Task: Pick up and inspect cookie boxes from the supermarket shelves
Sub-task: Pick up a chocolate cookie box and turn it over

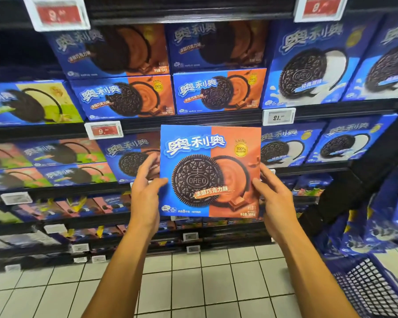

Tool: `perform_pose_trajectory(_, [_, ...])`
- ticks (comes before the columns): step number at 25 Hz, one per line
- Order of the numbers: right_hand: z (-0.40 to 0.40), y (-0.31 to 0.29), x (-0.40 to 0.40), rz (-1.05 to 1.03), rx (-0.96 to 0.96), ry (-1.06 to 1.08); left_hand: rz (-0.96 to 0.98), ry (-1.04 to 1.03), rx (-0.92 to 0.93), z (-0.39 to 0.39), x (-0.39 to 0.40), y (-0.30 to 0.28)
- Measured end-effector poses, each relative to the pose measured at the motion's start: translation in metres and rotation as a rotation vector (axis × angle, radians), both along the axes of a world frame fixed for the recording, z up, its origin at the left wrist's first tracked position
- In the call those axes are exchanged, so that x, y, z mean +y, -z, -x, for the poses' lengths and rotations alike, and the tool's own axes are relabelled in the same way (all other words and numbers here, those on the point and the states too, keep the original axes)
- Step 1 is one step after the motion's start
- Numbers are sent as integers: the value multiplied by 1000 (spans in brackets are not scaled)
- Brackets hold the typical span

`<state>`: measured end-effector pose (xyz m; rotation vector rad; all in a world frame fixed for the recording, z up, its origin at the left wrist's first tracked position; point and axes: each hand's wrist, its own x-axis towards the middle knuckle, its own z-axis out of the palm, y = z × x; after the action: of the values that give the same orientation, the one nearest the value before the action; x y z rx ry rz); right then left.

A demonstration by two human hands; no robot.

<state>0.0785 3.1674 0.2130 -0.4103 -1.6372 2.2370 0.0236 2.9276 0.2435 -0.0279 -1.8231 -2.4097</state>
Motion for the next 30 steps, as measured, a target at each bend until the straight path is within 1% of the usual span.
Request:
perform_pose_trajectory(4, [-10,-10,19,26,63,-43,-47,0,30,-22,17,-11])
perform_pose_trajectory(7, [-23,-18,34,23,126,12,-148,-5,72,-45,33,-16])
perform_pose_trajectory(10, [-41,-27,49,37,150,12,-300,22,6,-67,46,-16])
perform_pose_trajectory(11, [-47,-29,51,34,146,3,-321,47,-18,-75,48,-16])
perform_pose_trajectory(14, [-64,-30,53,14,127,-9,-241,44,-19,-97,54,-13])
perform_pose_trajectory(17, [-83,-27,57,-58,110,-69,-224,-29,-7,-116,60,-12])
perform_pose_trajectory(20, [-94,-23,63,-114,110,-107,-196,-38,1,-128,65,-13])
perform_pose_trajectory(25, [-99,-24,67,-68,188,-66,-232,-32,1,-137,72,-18])
perform_pose_trajectory(27, [-99,-25,70,-48,200,-70,-261,-15,12,-140,71,-19])
perform_pose_trajectory(30, [-100,-24,74,-55,226,-92,-252,7,8,-144,71,-22])
